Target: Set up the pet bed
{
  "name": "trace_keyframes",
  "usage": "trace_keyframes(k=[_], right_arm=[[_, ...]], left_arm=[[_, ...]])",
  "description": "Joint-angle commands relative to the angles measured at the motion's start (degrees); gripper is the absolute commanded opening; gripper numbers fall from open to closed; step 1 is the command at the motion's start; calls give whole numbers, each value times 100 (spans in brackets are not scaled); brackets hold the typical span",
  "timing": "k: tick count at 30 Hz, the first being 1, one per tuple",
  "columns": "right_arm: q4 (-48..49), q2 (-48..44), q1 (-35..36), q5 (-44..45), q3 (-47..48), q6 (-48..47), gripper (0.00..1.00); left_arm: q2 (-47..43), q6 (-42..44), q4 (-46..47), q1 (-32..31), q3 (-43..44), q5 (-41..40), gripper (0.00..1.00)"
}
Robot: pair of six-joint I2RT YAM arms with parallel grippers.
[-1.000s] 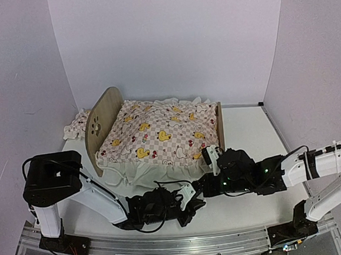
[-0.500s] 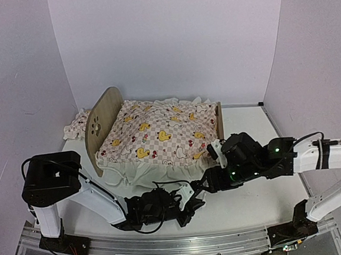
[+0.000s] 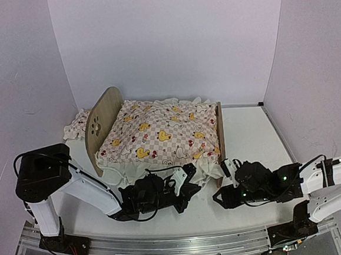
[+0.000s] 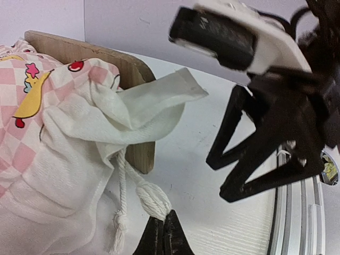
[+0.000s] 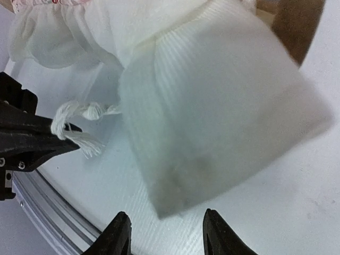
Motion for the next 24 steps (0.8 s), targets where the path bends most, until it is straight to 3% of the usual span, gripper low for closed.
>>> trace_keyframes(k=[1, 3, 8, 14, 18, 24], right_arm=[[2359, 207, 270, 1100, -733, 437, 45], [3206, 521, 329, 1375, -988, 355, 40], [5841, 1493, 505, 1808, -1422, -240, 42], [6406, 2399, 617, 2728, -1374, 159, 41], [6509, 2897, 618, 3061, -1321, 564, 49], [7077, 3559, 618, 3351, -1048, 267, 50]], left_arm=[[-271, -136, 156, 86, 14, 115, 0], [-278, -143, 147, 101, 36, 135, 0], [-339, -130, 133, 99, 42, 154, 0], [-460, -52, 110, 105, 24, 144, 0], [-498, -36, 111, 98, 17, 132, 0], [-504, -13, 102, 103, 31, 143, 0]])
